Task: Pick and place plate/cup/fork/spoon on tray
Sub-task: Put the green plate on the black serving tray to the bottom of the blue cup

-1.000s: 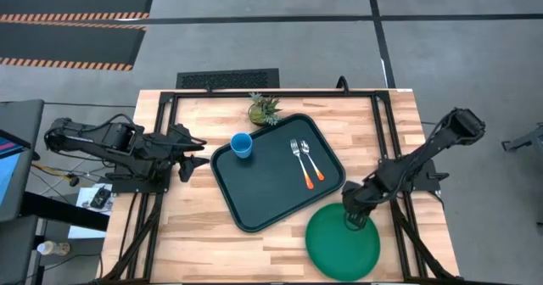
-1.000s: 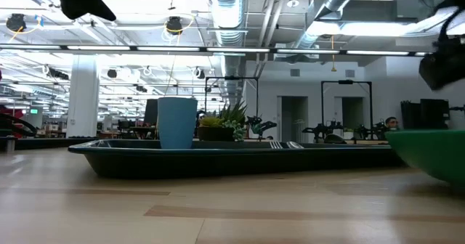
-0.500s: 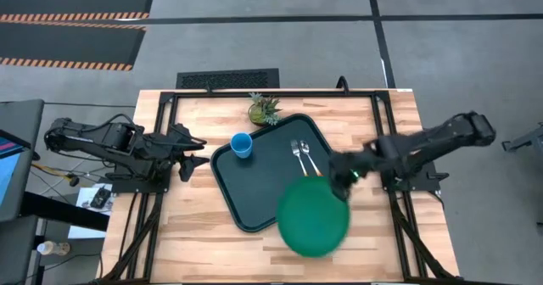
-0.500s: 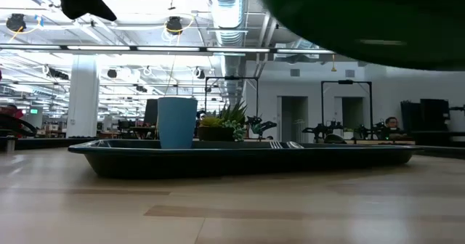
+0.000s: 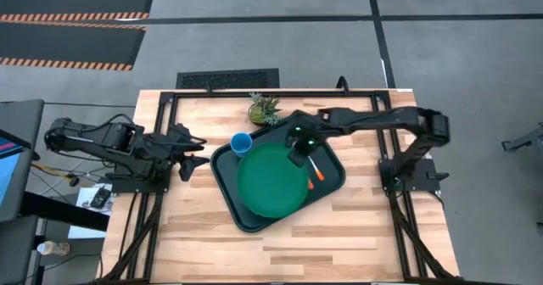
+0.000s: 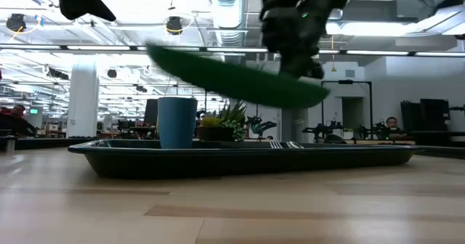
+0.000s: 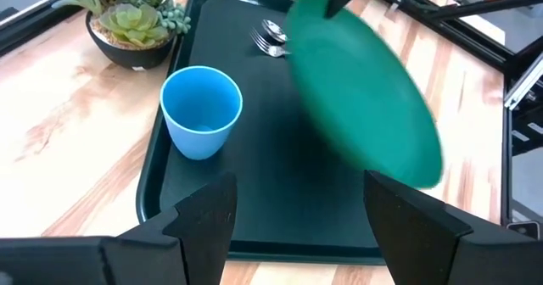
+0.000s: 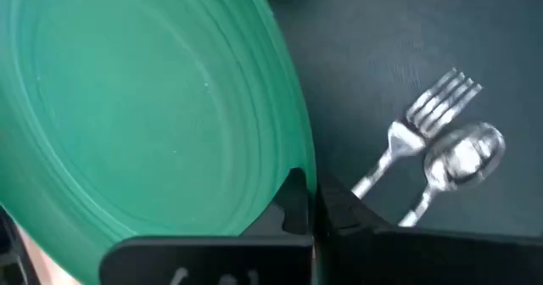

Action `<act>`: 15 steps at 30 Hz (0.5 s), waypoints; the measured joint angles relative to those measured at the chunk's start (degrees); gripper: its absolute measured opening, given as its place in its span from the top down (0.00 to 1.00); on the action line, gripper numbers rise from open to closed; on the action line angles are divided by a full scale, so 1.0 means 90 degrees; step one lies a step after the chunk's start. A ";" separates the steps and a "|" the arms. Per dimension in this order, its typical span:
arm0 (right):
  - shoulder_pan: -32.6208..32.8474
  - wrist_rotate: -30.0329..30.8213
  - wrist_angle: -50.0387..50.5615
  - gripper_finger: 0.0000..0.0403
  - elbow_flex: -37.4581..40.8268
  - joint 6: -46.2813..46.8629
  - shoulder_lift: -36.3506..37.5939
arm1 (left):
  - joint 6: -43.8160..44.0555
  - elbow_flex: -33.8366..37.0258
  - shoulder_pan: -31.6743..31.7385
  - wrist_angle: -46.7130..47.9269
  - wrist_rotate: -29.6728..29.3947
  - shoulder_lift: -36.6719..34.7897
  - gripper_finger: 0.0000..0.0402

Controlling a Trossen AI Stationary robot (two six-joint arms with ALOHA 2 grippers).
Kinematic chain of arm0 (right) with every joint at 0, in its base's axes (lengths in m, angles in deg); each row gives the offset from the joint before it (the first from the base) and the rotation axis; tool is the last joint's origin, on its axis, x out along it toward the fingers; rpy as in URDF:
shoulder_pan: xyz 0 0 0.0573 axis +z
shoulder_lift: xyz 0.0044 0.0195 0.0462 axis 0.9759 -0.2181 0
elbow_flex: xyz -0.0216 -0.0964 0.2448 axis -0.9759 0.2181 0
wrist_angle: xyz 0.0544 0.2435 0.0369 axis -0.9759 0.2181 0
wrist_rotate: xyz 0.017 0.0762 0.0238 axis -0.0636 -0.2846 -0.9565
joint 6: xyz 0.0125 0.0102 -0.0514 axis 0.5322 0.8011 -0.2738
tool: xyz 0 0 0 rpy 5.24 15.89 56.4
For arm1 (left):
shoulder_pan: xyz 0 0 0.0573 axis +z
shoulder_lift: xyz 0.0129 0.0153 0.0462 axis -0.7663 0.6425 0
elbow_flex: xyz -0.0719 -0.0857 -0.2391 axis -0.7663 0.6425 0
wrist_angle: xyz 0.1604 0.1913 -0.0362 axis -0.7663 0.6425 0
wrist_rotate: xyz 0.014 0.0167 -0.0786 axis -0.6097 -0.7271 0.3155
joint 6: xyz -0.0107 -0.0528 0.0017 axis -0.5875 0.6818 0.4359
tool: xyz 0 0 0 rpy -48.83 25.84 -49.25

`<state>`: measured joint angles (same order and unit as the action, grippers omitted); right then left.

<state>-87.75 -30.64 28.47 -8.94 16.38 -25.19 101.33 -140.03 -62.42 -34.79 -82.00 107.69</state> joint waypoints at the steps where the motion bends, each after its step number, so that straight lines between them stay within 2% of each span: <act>1: 0.0002 -0.0009 -0.0012 1.00 -0.0099 0.0042 -0.0181 | 0.0001 0.0000 0.0000 0.0002 0.0010 0.0000 0.40; 7: 0.0027 -0.0385 0.0009 1.00 -0.0547 -0.0139 -0.0969 | -0.0014 0.0000 0.0000 0.0002 0.0062 -0.0002 0.40; 15: -0.0106 -0.0785 -0.0368 0.99 -0.0566 -0.0138 -0.1509 | -0.0127 0.0000 0.0000 0.0010 0.0067 -0.0002 0.40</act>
<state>-88.70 -37.71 25.15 -14.03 15.13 -38.78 100.19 -140.03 -62.42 -34.70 -81.40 107.67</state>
